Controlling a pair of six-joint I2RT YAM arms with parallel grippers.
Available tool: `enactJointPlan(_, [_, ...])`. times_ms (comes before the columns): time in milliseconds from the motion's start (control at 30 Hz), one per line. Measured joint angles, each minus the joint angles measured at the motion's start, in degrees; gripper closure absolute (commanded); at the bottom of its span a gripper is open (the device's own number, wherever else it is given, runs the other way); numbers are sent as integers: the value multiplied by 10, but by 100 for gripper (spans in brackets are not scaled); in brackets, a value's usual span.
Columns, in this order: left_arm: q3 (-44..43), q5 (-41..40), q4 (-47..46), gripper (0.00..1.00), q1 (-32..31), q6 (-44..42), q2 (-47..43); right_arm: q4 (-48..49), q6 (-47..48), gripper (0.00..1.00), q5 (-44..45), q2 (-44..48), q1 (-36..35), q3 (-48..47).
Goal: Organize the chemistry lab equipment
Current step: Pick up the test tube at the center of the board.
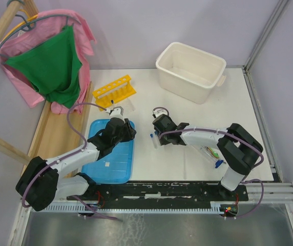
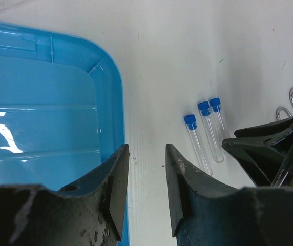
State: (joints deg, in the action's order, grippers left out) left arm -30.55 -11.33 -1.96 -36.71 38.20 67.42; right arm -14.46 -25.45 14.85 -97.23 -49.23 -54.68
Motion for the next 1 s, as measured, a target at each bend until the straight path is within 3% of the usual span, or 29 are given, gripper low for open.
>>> enactJointPlan(167, [1, 2, -2, 59, -4, 0, 2, 0, 0, 67, 0, -12, 0, 0])
enactJointPlan(467, [1, 12, -6, 58, -6, 6, 4, 0, -3, 91, 0, -22, 0, -8])
enactJointPlan(733, [0, 45, -17, 55, -8, 15, 5, 23, -5, 92, 3, 6, 0, 24])
enactJointPlan(1000, [-2, 143, -80, 52, -8, 72, 33, 90, 5, 91, 38, 152, -42, 126])
